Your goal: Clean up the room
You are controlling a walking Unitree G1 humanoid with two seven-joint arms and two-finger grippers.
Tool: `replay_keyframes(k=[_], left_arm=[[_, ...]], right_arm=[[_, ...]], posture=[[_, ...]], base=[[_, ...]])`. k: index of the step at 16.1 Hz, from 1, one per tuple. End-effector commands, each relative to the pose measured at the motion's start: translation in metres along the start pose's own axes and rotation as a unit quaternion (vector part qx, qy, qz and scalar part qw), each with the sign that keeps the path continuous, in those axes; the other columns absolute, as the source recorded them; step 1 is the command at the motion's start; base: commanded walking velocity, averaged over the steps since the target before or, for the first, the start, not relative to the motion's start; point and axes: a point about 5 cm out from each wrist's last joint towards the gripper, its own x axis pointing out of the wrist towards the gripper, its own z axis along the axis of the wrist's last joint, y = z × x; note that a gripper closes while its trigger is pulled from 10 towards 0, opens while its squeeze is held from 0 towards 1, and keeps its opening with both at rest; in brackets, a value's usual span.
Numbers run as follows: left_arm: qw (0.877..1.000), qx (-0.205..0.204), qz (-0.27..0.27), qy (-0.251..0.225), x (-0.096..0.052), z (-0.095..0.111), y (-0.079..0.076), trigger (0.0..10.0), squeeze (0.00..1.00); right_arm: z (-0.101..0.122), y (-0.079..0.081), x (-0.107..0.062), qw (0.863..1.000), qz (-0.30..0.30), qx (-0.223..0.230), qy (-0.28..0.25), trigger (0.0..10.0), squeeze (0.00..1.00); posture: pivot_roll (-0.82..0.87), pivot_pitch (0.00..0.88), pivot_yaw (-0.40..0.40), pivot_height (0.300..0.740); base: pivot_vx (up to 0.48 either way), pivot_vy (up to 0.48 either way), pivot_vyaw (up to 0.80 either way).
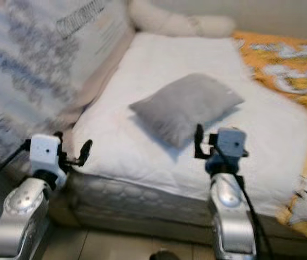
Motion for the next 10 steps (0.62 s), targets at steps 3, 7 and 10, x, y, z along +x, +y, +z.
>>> replay_keyframes(k=[3, 7, 10], left_arm=[[1.0, 0.002, 0.009, -0.002, 0.0014, 0.0015, 0.0054, 10.0, 1.0], [1.0, 0.001, 0.009, -0.009, 0.0028, 0.0036, 0.007, 10.0, 1.0], [1.0, 0.001, 0.009, -0.011, 0.003, 0.0041, 0.0083, 10.0, 1.0]], right_arm=[[-0.0029, 0.0071, 0.0023, 1.0, 0.012, 0.021, 0.011, 10.0, 0.0], [-0.0059, 0.0137, 0.0044, 0.998, 0.042, 0.039, 0.019, 10.0, 0.0], [-0.007, 0.0142, 0.005, 0.998, 0.042, 0.037, 0.021, 10.0, 0.0]], posture=[[0.0, 0.0, 0.001, 0.74], [0.0, 0.0, -0.003, 0.74], [0.01, 0.0, -0.004, 0.74]], base=[[0.271, 0.0, -0.26], [0.294, 0.0, 0.0], [0.298, 0.0, 0.0]])
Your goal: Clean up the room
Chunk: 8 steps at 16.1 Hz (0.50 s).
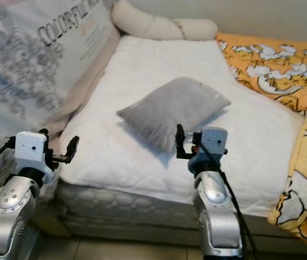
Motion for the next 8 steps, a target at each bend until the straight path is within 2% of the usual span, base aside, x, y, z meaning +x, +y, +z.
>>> replay_keyframes(k=[1, 8], left_arm=[[1.0, -0.002, -0.012, -0.004, 0.0029, 0.0022, -0.0063, 10.0, 1.0], [1.0, 0.005, -0.02, -0.005, 0.005, 0.0029, -0.0066, 10.0, 1.0]], right_arm=[[-0.0018, -0.0068, 0.0, 1.0, -0.01, -0.002, 0.005, 10.0, 0.0], [-0.0036, -0.0046, 0.0022, 1.0, -0.004, -0.004, 0.009, 10.0, 0.0]], posture=[[0.01, 0.0, -0.004, 0.74], [0.01, 0.0, -0.002, 0.74]], base=[[0.3, 0.0, 0.0], [0.301, 0.0, 0.0]])
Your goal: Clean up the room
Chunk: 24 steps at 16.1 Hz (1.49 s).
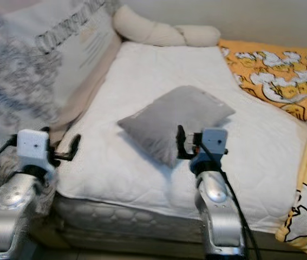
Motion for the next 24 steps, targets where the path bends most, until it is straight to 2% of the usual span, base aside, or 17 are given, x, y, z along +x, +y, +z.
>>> replay_keyframes(k=[1, 16, 20, 23, 24], left_arm=[[1.0, 0.009, 0.005, 0.0, 0.0, 0.001, 0.005, 10.0, 1.0], [1.0, 0.016, -0.002, 0.004, 0.0, -0.001, 0.003, 10.0, 1.0], [0.999, 0.034, -0.011, 0.007, 0.0, -0.003, 0.0, 10.0, 0.9], [0.999, 0.044, -0.03, 0.011, 0.003, -0.004, -0.005, 10.0, 0.85], [0.998, 0.046, -0.034, 0.011, 0.004, -0.004, -0.006, 10.0, 0.85]], right_arm=[[0.002, 0.003, 0.002, 1.0, 0.002, 0.003, -0.003, 10.0, 0.0], [0.002, 0.004, 0.003, 1.0, 0.007, -0.009, -0.002, 10.0, 0.0], [0.0, 0.002, 0.004, 1.0, 0.006, -0.008, 0.003, 10.0, 0.0], [-0.006, -0.012, 0.008, 0.999, -0.038, 0.002, 0.028, 10.0, 0.0], [-0.008, -0.016, 0.009, 0.998, -0.048, 0.008, 0.035, 10.0, 0.68]], posture=[[0.01, 0.0, -0.002, 0.74], [0.01, 0.0, -0.002, 0.74], [0.01, 0.0, 0.001, 0.74], [0.01, 0.0, 0.007, 0.74], [0.01, 0.0, 0.007, 0.74]], base=[[0.3, 0.0, 0.0], [0.297, 0.0, -0.05], [0.0, 0.0, 0.0], [0.0, 0.0, 0.0], [0.0, 0.0, 0.0]])
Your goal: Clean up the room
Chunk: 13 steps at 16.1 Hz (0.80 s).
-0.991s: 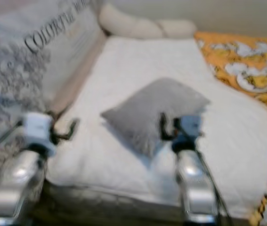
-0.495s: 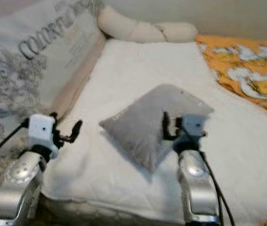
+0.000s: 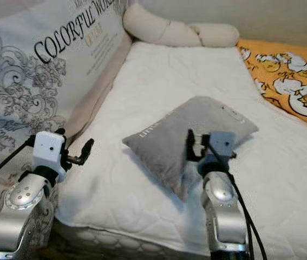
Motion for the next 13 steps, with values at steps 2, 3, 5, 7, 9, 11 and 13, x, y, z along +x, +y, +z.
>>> replay_keyframes(k=[2, 3, 5, 7, 9, 11, 13], left_arm=[[0.998, 0.031, -0.061, 0.01, 0.005, -0.003, -0.011, 10.0, 0.84], [0.992, 0.053, -0.112, 0.019, 0.006, -0.007, -0.018, 10.0, 0.84], [0.984, 0.057, -0.169, 0.02, 0.011, -0.004, -0.024, 10.0, 0.84], [0.975, 0.057, -0.213, 0.018, 0.016, 0.001, -0.024, 10.0, 0.84], [0.967, 0.046, -0.252, 0.012, 0.017, 0.008, -0.025, 10.0, 0.84], [0.962, 0.043, -0.269, 0.011, 0.016, 0.011, -0.026, 10.0, 0.84], [0.96, 0.046, -0.277, 0.013, 0.015, 0.011, -0.026, 10.0, 0.84]], right_arm=[[-0.001, -0.013, 0.011, 0.999, -0.023, 0.019, 0.026, 10.0, 1.0], [0.0, -0.019, 0.018, 0.998, -0.034, 0.035, 0.033, 10.0, 1.0], [-0.002, -0.04, 0.036, 0.992, -0.084, 0.067, 0.064, 10.0, 1.0], [-0.008, -0.062, 0.054, 0.979, -0.12, 0.12, 0.109, 10.0, 1.0], [-0.017, -0.076, 0.064, 0.958, -0.132, 0.207, 0.149, 10.0, 0.98], [-0.023, -0.074, 0.069, 0.939, -0.108, 0.278, 0.171, 10.0, 0.0], [-0.03, -0.062, 0.073, 0.916, -0.069, 0.341, 0.198, 10.0, 0.0]], posture=[[0.01, 0.0, 0.002, 0.74], [0.01, 0.0, 0.001, 0.74], [0.02, 0.0, -0.001, 0.74], [0.03, 0.0, -0.007, 0.74], [0.04, 0.0, -0.018, 0.74], [0.05, 0.0, -0.024, 0.74], [0.05, 0.0, -0.028, 0.74]], base=[[0.0, 0.0, 0.0], [0.0, 0.0, 0.0], [0.0, 0.0, 0.0], [0.0, 0.0, 0.0], [0.0, 0.0, 0.0], [0.0, 0.0, 0.0], [0.0, 0.0, 0.0]])
